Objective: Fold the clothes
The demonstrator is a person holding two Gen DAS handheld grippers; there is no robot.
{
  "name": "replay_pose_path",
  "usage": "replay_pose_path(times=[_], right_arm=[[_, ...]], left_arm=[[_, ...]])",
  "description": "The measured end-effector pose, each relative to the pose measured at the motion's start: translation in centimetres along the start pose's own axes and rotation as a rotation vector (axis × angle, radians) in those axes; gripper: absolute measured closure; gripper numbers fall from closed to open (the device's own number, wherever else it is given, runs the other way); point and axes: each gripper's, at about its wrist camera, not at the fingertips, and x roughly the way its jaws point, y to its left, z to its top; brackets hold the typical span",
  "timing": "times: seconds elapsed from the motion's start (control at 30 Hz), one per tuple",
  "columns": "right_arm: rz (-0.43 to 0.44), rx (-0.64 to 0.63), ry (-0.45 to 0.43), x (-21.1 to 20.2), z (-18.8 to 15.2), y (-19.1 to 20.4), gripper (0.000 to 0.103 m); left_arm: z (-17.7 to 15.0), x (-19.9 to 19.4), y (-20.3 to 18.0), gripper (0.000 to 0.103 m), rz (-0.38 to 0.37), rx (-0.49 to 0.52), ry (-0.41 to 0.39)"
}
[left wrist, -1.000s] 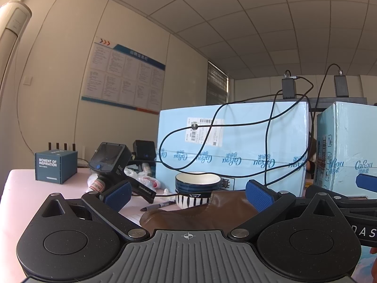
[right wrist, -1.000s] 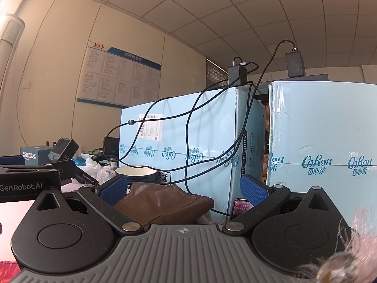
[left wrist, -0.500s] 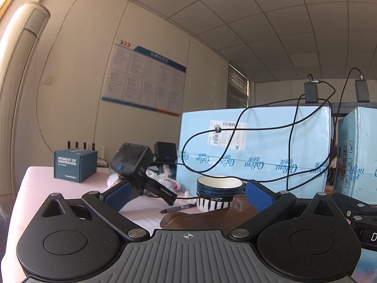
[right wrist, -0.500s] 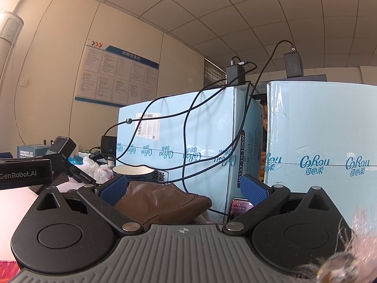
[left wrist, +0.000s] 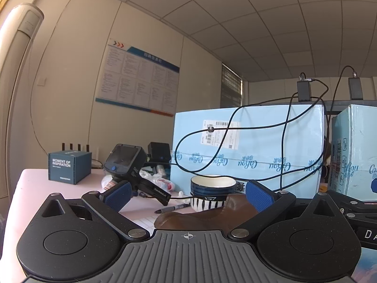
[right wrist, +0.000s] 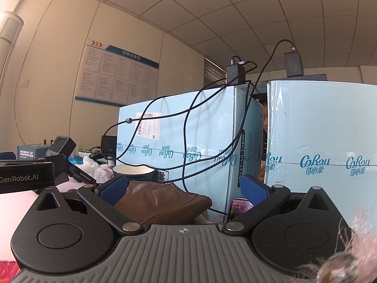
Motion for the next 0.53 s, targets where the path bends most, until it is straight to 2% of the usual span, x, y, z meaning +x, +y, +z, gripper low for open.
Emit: replay_pose_path(times=[0.53], right_arm=[[0.000, -0.001, 0.001, 0.01, 0.01, 0.05, 0.000]], left_arm=[[-0.02, -0.03, -0.13, 0.000, -0.013, 0.003, 0.001]])
